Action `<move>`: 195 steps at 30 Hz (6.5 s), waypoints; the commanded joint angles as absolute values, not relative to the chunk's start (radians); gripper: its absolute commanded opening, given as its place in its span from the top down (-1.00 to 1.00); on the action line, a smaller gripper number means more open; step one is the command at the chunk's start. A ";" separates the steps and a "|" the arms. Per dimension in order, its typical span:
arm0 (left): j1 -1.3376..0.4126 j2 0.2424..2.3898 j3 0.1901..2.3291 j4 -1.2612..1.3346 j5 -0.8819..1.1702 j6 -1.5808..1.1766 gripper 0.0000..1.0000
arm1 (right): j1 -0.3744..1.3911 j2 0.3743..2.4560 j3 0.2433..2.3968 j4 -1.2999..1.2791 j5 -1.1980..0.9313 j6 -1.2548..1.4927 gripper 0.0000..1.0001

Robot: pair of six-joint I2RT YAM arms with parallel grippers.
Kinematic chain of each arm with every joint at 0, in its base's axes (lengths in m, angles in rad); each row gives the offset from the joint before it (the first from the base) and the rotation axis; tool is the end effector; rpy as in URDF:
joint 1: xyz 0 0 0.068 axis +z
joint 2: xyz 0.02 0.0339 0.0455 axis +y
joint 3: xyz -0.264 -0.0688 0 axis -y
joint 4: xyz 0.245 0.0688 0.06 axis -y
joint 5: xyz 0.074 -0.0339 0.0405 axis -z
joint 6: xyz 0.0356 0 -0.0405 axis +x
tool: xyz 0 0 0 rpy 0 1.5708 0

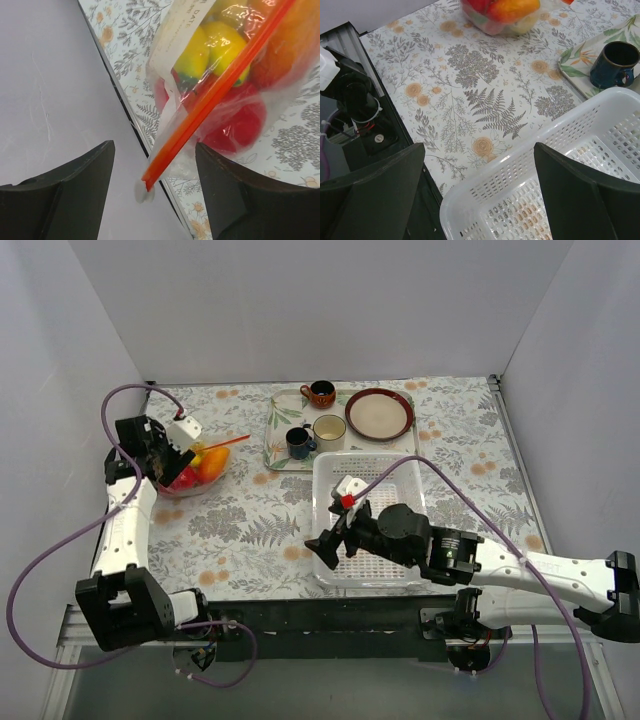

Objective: Open the zip-top bag and remove the fake food

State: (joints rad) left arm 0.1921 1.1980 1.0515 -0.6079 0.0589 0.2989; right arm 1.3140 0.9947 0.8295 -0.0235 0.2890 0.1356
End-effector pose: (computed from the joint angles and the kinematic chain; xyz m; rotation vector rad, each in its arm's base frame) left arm 0.2505 0.0466 0.3079 0.1540 2.3253 0.1783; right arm 0.0692 0.2237 0.3335 -0.8239 1.6243 0.7946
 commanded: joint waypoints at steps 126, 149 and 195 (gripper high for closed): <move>0.230 1.138 1.330 -1.060 0.751 0.213 -0.96 | 1.003 1.531 1.286 0.015 -0.181 0.002 0.97; 0.485 1.273 1.042 -1.380 1.584 0.797 -0.96 | 0.980 1.464 1.203 0.066 -0.204 0.026 0.97; 0.282 1.230 1.023 -0.566 1.793 0.020 1.00 | 0.979 1.428 1.235 0.040 -0.229 0.046 0.97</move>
State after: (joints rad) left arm 0.2783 1.3174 1.0069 -0.8009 1.4750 0.2501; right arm 0.9821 1.4837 1.1950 0.0029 -0.2592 0.0525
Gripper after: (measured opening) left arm 0.082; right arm 0.031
